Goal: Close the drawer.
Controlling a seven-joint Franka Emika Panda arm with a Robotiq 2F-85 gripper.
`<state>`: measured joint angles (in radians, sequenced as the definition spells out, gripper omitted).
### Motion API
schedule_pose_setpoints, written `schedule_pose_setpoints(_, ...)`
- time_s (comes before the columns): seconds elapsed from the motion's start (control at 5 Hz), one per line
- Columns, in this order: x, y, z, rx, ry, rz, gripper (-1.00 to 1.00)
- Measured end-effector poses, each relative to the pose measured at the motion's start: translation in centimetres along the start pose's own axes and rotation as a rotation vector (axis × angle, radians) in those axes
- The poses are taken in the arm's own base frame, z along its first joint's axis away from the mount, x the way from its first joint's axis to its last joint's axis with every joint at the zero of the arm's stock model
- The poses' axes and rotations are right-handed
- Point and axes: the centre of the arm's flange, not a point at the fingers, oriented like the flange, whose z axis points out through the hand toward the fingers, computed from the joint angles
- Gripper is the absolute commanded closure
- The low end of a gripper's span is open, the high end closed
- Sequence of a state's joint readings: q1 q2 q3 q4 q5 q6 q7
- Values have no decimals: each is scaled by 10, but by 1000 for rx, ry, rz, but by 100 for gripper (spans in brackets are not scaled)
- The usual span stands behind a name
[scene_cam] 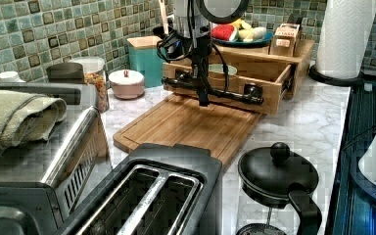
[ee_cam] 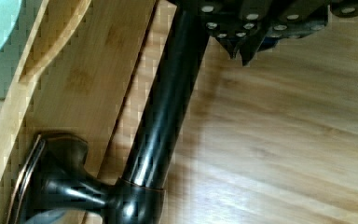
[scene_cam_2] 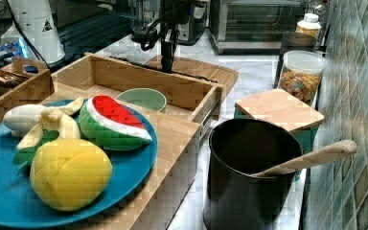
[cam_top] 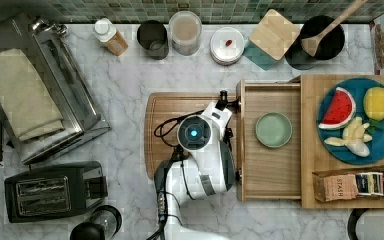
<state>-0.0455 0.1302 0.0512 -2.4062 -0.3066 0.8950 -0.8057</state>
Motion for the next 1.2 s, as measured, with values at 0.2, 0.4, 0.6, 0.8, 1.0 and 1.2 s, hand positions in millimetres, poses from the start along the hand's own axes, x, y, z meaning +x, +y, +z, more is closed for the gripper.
schedule_pose_setpoints(0.2, -3, 24, 3, 42, 29, 5, 100)
schedule_pose_setpoints(0.4, -8, 64, 11, 88, 33, 19, 100)
schedule_pose_setpoints(0.6, -15, 119, 22, 89, 6, 37, 100)
schedule_pose_setpoints(0.8, -30, 176, 31, 109, 13, 51, 100)
schedule_pose_setpoints(1.0, -38, 204, 34, 133, 21, 52, 100)
schedule_pose_setpoints(1.2, -39, 206, 32, 148, 19, 54, 100)
